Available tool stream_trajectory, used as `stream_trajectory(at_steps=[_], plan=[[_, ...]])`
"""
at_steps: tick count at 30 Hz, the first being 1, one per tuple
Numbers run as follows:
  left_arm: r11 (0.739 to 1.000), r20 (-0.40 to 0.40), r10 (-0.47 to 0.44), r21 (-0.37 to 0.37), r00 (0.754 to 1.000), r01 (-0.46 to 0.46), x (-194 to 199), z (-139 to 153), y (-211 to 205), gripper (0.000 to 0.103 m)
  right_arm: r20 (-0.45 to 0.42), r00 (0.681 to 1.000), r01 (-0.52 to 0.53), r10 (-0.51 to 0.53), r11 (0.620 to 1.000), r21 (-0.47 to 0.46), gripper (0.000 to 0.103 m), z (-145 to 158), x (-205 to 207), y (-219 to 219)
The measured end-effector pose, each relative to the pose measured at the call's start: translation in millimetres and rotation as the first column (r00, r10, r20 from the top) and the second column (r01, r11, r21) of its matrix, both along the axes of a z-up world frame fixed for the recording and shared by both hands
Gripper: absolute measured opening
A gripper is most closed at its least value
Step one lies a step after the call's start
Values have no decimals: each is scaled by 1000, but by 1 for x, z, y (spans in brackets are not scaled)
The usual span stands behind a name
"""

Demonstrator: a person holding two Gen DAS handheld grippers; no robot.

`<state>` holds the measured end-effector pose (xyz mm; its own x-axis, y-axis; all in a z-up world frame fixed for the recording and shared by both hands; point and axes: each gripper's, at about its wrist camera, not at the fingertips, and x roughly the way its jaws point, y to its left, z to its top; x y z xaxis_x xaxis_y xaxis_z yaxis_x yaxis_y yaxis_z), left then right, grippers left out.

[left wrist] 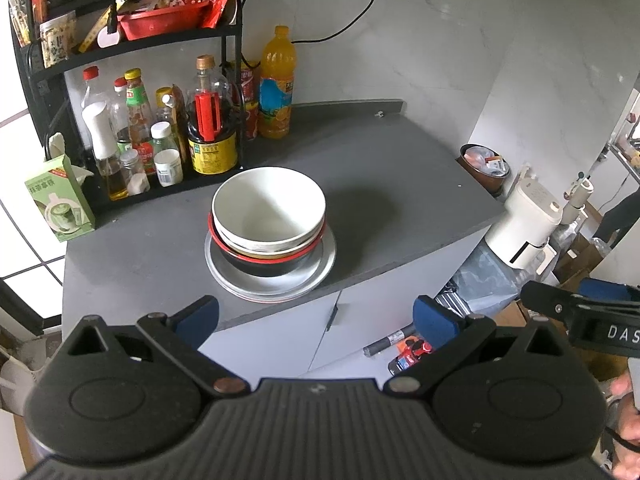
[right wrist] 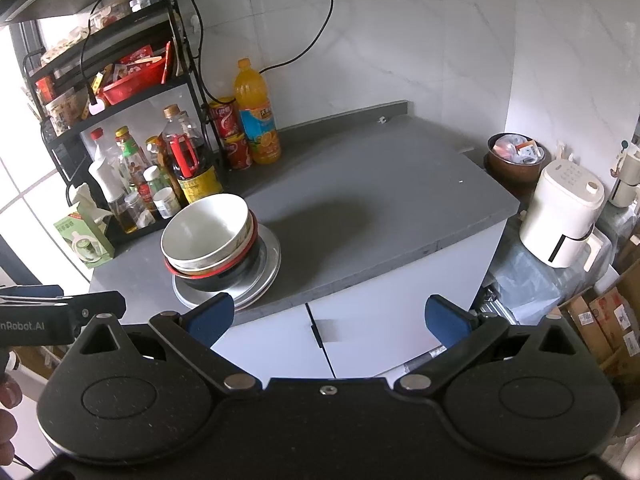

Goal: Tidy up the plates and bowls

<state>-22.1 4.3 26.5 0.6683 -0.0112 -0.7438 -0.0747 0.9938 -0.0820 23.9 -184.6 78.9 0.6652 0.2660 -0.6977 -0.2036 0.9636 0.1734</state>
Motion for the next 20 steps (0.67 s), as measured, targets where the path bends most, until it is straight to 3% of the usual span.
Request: stream_trajectory(at_steps=[20], plan=[[1000, 9, -21, 14, 1000, 21, -5, 2, -7, 102, 13, 1000, -3, 4, 1000, -9, 103, 0, -4, -4]])
